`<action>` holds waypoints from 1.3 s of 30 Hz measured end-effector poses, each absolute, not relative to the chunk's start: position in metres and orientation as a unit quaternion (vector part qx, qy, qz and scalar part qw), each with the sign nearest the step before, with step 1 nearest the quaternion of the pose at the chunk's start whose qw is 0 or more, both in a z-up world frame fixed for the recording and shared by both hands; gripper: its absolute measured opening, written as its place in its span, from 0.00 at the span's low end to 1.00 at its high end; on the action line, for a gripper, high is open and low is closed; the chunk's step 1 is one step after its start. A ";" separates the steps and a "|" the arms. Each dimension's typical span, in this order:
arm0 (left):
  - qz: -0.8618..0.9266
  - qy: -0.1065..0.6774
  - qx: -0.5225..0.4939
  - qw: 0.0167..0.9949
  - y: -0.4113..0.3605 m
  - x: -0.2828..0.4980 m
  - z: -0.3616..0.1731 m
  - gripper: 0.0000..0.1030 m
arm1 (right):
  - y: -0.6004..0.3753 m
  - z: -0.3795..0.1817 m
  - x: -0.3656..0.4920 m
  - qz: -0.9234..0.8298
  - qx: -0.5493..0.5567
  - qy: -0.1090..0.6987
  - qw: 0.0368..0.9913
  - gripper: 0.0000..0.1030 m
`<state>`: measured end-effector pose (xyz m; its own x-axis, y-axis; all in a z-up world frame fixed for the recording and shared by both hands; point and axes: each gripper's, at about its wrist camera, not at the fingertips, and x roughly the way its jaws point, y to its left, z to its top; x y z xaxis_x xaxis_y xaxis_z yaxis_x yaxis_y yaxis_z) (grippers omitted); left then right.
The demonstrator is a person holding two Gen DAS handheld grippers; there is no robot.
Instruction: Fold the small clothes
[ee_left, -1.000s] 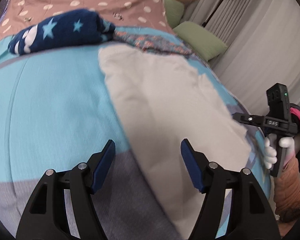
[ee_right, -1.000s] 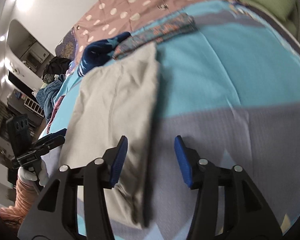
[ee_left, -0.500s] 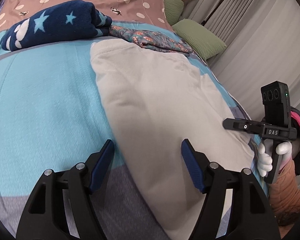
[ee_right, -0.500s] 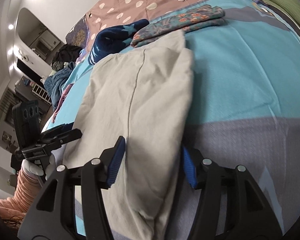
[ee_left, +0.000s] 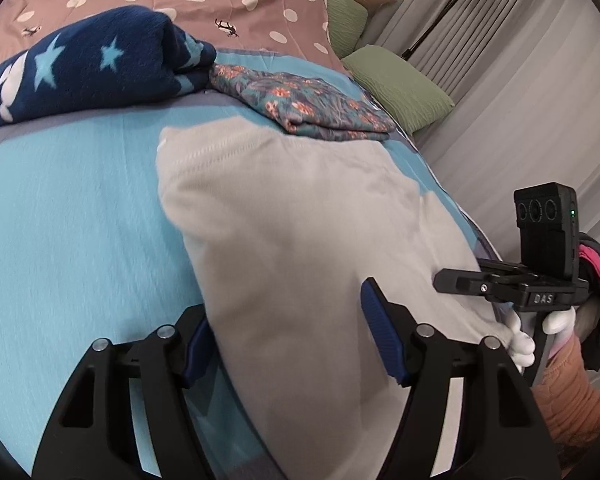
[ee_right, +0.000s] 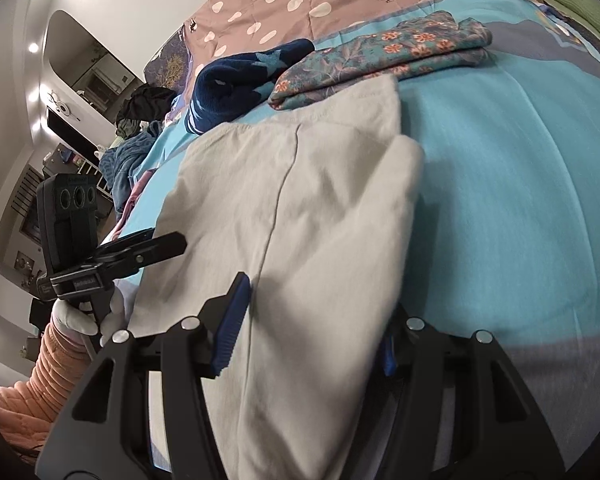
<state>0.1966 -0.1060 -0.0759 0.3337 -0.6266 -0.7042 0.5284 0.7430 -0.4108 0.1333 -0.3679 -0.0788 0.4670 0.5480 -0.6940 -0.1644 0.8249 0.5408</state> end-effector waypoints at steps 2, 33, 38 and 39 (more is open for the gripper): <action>-0.347 0.453 -0.048 0.820 -0.108 0.202 -0.075 0.54 | -0.369 -0.079 0.138 0.217 0.209 0.469 0.830 0.53; -0.375 0.255 0.047 0.890 -0.151 0.141 0.109 0.09 | -0.391 0.081 0.053 0.104 0.089 0.210 0.968 0.14; -0.370 0.241 0.062 0.895 -0.163 0.153 0.129 0.09 | -0.393 0.097 0.057 0.089 0.067 0.184 0.977 0.14; -0.368 0.237 0.069 0.897 -0.167 0.157 0.133 0.09 | -0.394 0.099 0.061 0.087 0.066 0.182 0.977 0.14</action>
